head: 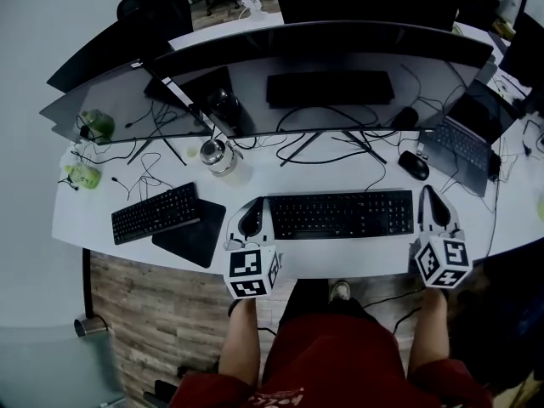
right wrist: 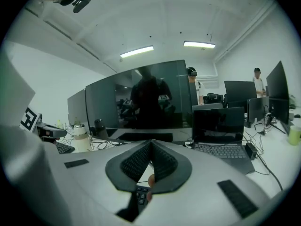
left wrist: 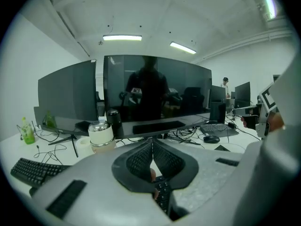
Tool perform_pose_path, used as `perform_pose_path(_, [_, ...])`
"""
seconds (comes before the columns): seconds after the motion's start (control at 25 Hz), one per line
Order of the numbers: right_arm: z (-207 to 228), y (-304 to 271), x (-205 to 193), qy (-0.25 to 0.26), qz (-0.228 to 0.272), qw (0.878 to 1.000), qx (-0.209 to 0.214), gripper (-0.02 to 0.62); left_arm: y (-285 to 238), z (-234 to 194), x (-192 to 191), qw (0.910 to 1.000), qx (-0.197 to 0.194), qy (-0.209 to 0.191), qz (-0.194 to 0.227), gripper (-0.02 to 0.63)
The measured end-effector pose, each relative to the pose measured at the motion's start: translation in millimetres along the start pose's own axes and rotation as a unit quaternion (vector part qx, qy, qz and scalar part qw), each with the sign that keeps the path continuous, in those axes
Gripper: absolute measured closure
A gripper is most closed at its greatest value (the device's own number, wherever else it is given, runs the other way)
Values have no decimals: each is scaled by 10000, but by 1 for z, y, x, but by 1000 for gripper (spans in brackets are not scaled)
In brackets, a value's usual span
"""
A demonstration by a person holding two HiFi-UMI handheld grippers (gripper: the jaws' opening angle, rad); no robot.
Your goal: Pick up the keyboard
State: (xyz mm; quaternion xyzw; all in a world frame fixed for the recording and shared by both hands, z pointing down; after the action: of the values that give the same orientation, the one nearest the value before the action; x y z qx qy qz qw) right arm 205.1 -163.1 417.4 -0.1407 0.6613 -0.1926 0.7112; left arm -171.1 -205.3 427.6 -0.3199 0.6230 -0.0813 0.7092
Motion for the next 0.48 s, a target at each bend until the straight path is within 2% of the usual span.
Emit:
perform_pose_path(0.32, [-3,-41,-39,33,-856,9963,-2,590,-37,-19,-36,9972,-208,93,-719,594])
perform_pose_path(0.48, [2,-54,-68,-27,-1406,9901,46,528,-52,-27,-62,9918,-449,293,-1157,520])
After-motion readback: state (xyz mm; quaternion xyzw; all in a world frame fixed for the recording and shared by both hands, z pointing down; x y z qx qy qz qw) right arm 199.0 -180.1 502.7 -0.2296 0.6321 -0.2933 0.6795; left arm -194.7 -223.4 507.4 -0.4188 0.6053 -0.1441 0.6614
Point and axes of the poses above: the fingertips, and each gripper's own axes: y backward along the fingers, z to its right, x out of its top, the point moved 8 cm from there along y, backward along the fingers, and after that the axes turned 12 degrees about -z, right-handed, at the moved point
